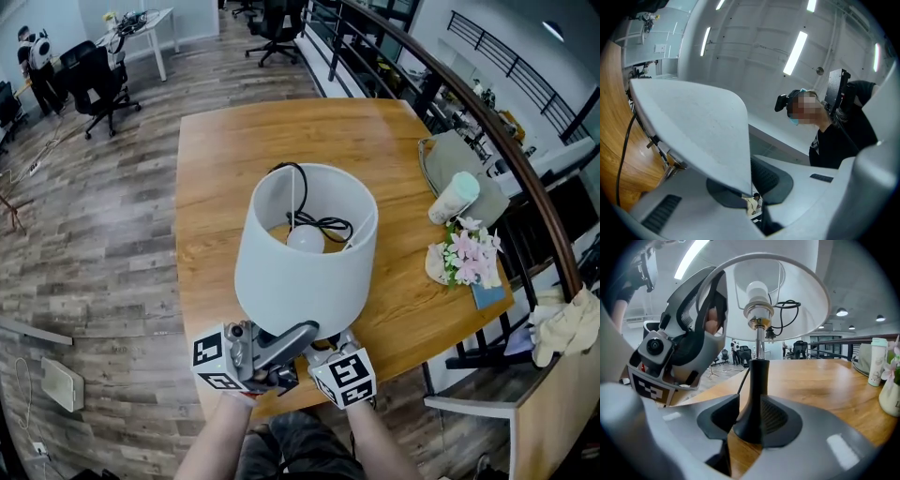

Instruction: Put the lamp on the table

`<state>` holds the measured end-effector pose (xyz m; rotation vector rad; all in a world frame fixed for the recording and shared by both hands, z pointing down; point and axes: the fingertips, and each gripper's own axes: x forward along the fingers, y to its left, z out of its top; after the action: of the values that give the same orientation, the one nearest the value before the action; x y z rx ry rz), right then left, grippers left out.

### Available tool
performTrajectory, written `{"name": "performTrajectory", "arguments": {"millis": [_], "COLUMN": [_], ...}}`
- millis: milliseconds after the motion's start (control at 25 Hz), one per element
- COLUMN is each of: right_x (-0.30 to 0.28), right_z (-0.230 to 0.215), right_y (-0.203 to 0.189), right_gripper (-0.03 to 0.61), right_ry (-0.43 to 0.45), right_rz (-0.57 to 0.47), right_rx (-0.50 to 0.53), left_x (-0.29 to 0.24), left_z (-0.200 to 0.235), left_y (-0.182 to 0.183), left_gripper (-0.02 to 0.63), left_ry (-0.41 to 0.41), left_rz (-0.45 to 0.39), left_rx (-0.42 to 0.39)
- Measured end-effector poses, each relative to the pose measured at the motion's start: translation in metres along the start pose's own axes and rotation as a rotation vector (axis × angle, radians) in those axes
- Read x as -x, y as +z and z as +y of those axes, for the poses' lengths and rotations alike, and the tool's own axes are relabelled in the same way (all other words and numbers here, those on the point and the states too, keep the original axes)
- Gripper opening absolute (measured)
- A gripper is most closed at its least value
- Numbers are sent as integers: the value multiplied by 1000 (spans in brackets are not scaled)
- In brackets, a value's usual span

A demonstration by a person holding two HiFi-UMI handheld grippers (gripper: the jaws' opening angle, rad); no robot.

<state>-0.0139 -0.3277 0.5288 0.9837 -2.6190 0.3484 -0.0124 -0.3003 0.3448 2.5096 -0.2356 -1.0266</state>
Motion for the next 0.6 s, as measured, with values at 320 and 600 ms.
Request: {"name": "performTrajectory", "arguments": {"millis": [320,600], "right_x": [13,22], "right_z": [3,9], "right_y": [14,24], "right_gripper": [35,8], "right_ry": [-37,-43], "right_rz": [-42,-76], "right_rx": [44,34], "left_x": [1,6], "left_z": [-9,-14], "left_y": [-11,-14], "left_gripper": [3,3], "left_ry": [-26,-27], "left_rz": [37,46], "left_rx": [-6,0]}}
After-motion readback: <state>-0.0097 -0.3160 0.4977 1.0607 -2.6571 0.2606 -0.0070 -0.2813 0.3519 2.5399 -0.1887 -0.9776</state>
